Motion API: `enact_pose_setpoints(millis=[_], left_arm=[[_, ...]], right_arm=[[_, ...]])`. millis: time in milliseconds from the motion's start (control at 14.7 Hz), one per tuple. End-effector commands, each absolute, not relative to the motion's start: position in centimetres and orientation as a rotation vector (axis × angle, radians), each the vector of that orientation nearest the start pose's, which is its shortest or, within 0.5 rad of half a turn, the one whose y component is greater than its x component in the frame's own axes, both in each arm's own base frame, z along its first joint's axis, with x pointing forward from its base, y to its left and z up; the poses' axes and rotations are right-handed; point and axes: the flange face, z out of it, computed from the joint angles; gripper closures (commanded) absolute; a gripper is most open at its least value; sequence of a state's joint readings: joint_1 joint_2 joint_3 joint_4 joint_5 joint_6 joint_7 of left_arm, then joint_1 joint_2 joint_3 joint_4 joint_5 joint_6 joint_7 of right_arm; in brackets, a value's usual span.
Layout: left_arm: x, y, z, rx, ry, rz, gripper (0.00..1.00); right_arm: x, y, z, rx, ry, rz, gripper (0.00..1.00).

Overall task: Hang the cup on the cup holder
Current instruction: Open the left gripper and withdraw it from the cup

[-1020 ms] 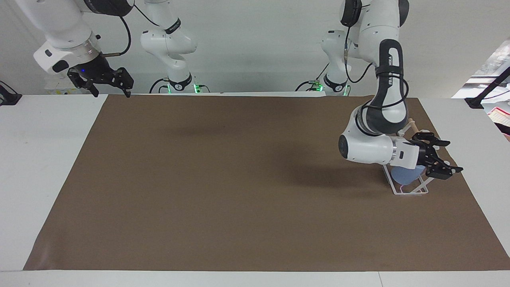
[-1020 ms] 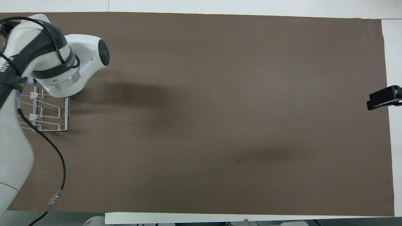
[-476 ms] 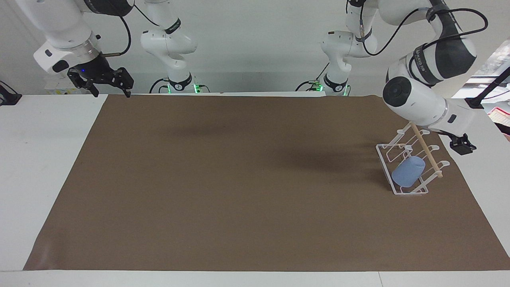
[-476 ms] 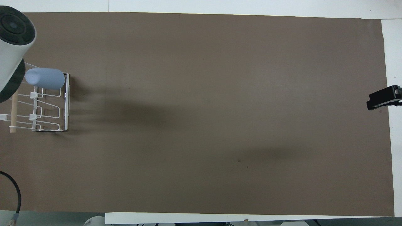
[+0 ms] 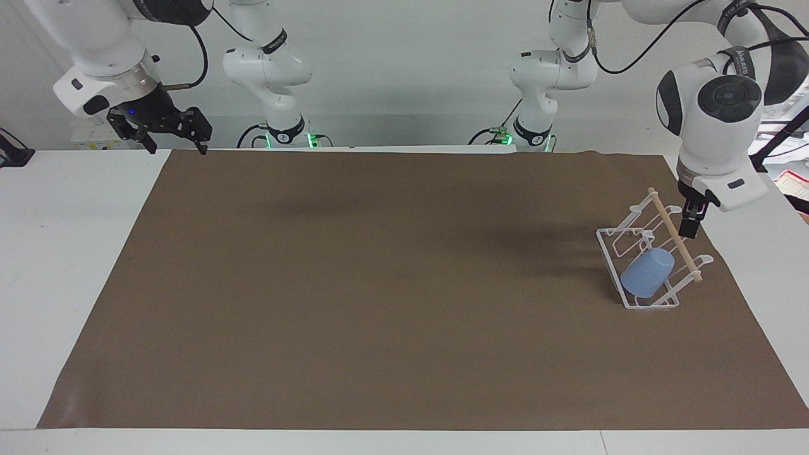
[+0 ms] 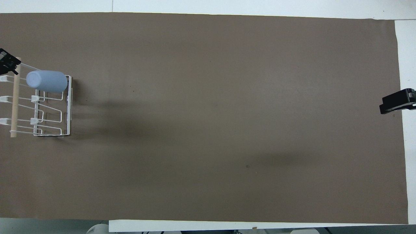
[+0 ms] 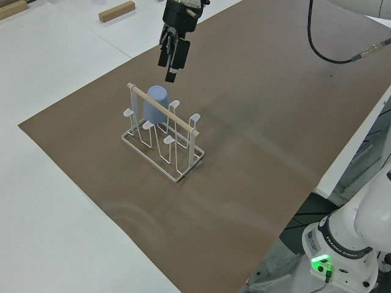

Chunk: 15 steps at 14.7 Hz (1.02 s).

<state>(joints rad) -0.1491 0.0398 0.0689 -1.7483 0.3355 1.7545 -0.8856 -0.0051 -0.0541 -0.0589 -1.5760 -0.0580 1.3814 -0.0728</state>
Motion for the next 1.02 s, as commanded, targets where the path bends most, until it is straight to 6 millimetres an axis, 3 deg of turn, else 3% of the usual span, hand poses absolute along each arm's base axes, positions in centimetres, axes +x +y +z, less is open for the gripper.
enact_pose_setpoints(millis=[0,204,408,680,952], left_arm=[[54.1,-2.6,56.0,-2.889,-0.662,-0.054,0.01],[52.6,-2.9,57.9,-3.02,-0.275,0.099,0.0],[53.0,-3.8,61.3,-3.137,-0.041,0.109,0.0],[55.4,-5.1,62.2,-3.173,0.007,0.087,0.0],[55.6,-5.3,62.0,-3.175,0.013,0.102,0.0]], right_arm=[[51.1,-4.2,63.8,-3.172,-0.031,0.235,0.01],[51.1,-4.2,63.8,-3.172,-0.031,0.237,0.01],[51.1,-4.2,63.8,-3.172,-0.031,0.235,0.01],[51.1,-4.2,63.8,-3.172,-0.031,0.235,0.01],[51.1,-4.2,63.8,-3.172,-0.031,0.235,0.01]])
